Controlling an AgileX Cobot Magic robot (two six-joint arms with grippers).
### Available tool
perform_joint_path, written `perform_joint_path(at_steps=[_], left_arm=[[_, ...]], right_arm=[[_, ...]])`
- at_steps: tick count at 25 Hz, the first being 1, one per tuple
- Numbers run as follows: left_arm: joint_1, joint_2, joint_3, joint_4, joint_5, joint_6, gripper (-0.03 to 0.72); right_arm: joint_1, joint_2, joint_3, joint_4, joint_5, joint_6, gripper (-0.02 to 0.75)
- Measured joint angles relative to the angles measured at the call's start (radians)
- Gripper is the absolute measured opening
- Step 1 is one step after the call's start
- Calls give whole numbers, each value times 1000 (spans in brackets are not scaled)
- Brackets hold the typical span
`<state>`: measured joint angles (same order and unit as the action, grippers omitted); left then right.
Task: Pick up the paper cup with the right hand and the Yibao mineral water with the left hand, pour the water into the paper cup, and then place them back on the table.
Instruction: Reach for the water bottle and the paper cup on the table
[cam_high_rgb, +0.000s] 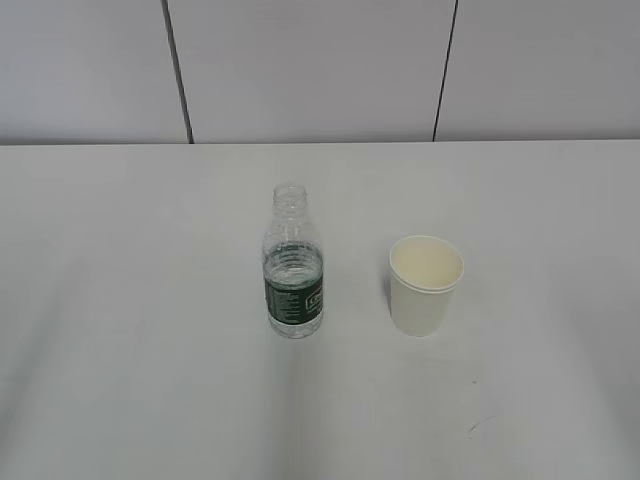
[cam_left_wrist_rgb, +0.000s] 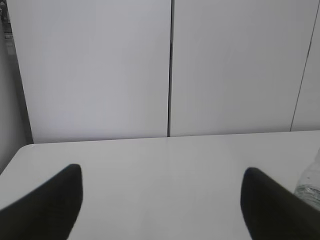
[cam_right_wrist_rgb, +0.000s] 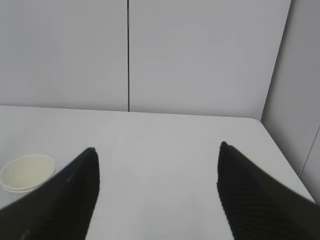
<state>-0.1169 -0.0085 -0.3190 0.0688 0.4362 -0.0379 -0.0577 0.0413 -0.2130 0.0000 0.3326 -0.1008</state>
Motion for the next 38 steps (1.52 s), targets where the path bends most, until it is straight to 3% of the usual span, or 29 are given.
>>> perform_joint_path(at_steps=[9, 19, 25, 38], left_arm=[[0, 192, 75, 0, -256, 0, 582], [0, 487, 75, 3, -470, 0, 574], [0, 668, 75, 3, -584, 0, 574], [0, 970, 75, 0, -846, -21, 574]], right_arm=[[0, 109, 8, 0, -111, 0, 573], [0, 249, 12, 0, -230, 0, 573], [0, 352, 60, 0, -384, 0, 573], [0, 517, 64, -11, -505, 0, 572]])
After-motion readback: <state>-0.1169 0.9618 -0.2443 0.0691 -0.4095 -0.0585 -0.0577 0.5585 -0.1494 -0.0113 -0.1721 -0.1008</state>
